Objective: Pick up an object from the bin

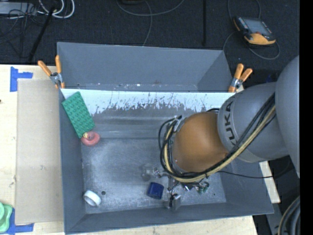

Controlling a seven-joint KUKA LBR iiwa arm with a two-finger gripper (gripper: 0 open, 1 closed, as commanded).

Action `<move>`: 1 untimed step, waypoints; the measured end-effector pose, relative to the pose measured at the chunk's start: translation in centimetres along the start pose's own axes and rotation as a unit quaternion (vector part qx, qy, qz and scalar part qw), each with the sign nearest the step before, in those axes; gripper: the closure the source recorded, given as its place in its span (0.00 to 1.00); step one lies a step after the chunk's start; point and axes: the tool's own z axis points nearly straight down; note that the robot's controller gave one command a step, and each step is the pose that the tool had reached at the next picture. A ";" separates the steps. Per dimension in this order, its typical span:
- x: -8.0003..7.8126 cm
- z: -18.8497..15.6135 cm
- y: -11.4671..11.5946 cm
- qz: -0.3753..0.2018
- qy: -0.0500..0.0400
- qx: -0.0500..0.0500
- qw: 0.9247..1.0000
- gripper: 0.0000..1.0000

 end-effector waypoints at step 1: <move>0.2 0.1 0.1 0.002 0.004 -0.002 1.000 1.00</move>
Offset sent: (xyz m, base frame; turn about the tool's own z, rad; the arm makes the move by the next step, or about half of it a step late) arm 0.0000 0.0000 0.0000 0.0000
